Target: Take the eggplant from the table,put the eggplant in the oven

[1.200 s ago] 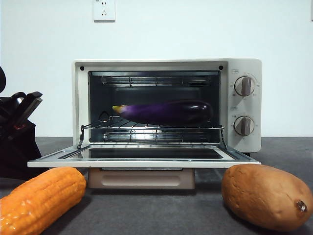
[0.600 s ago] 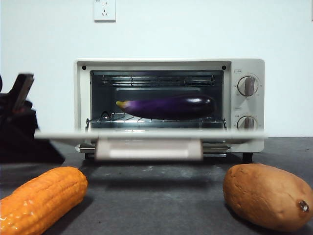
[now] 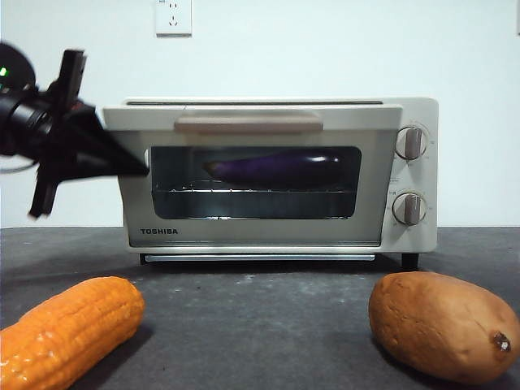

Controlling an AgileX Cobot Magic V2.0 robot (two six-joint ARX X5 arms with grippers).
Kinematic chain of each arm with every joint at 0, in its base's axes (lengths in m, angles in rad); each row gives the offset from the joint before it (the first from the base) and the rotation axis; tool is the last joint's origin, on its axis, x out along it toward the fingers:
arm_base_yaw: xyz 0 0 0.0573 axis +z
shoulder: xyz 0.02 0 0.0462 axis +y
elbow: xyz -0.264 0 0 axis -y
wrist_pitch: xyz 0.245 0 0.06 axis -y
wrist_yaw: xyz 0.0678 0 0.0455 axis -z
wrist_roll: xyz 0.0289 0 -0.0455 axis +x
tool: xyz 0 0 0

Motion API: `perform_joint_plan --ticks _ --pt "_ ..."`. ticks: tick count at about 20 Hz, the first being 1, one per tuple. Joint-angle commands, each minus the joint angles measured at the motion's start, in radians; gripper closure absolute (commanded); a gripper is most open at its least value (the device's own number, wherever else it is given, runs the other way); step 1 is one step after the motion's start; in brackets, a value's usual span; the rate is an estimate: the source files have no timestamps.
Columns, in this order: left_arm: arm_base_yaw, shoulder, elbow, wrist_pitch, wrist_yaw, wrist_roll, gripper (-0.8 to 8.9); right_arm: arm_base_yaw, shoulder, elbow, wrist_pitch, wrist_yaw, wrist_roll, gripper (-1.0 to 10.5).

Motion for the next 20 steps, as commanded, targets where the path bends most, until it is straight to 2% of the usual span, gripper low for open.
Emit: perform_joint_plan --ticks 1,4,7,9,12,16,20 --pt "-0.001 0.010 0.090 0.006 0.021 -0.024 8.08 0.012 0.009 0.003 -0.004 -0.010 0.019 9.3" --pt "-0.001 0.000 0.160 -0.001 -0.025 -0.051 8.08 0.012 0.009 -0.024 -0.003 -0.010 0.019 9.3" --pt "-0.001 -0.036 0.203 -0.031 -0.163 -0.047 8.08 0.006 -0.003 -0.081 0.018 0.008 0.019 9.3" --pt "-0.001 -0.070 0.216 -0.041 -0.241 -0.039 8.08 -0.005 -0.018 -0.141 0.055 0.051 0.018 9.3" --pt "-0.001 -0.124 0.216 -0.065 -0.286 -0.023 8.08 -0.037 -0.040 -0.246 0.150 0.137 0.019 9.3" --pt "-0.013 -0.219 0.216 -0.199 -0.388 0.070 8.08 -0.116 -0.076 -0.369 0.319 0.194 0.053 9.3" --pt "-0.070 -0.349 0.215 -0.360 -0.597 0.182 8.08 -0.236 -0.106 -0.478 0.505 0.191 0.113 9.4"
